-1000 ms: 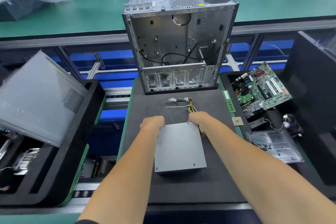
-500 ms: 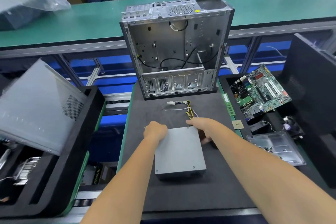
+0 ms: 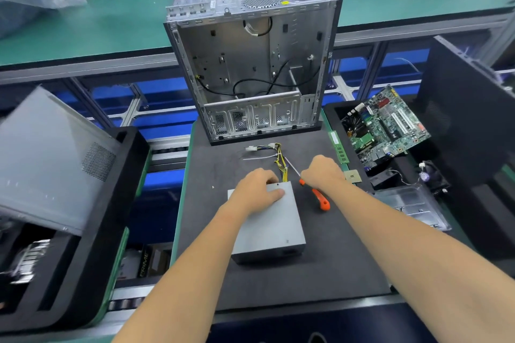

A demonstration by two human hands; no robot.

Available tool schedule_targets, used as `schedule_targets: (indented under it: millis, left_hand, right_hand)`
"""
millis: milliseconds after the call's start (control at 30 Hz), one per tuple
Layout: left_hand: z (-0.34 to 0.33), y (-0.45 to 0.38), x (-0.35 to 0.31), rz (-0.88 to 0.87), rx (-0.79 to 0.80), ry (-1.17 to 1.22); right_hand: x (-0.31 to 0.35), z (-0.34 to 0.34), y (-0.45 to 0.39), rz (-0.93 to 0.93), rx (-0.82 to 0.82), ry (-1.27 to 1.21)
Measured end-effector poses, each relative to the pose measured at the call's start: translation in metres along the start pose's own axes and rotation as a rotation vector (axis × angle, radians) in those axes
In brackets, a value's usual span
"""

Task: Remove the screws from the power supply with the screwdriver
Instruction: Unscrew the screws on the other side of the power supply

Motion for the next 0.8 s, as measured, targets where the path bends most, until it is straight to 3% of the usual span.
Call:
schedule_targets:
  millis: [100,300,433,533,667,800]
  left_hand:
    - [0.001,0.002,-0.001,-0.033,0.004,-0.071]
    - [0.031,0.016,0.045,0.201,-0.258,-0.013]
    - [0.045,0.039,0.089,0.453,-0.386,0.328]
    - [0.041,0.05,0.098,0.525,-0.404,0.53]
    - [0.046,0.056,0.096,0.519,-0.465,0.553]
    - [0.056,0.058,0.096,0.473,-0.407,0.498]
  right_hand:
    - [-0.008,-0.024,0.004,0.017,0.152,0.155]
    - [-0.014,-0.039,0.01,0.114,0.287,0.261]
    - [0.019,0.003,-0.008,0.171,0.129,0.193]
    - [0.066,0.051,-0.013,0.262,0.003,0.105]
    - [0.128,0.095,0.014,0.456,-0.111,0.039]
    - [0.169,0.116,0.053,0.671,-0.204,-0.007]
Point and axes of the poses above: each hand's wrist, its own y-axis away from the middle knuckle, its own z-axis out of the back of the hand, x = y × z, the point moved 6 cm from there along -y, towards the middle knuckle, and after that the axes turned 13 degrees about -x, right-handed, at the moved point
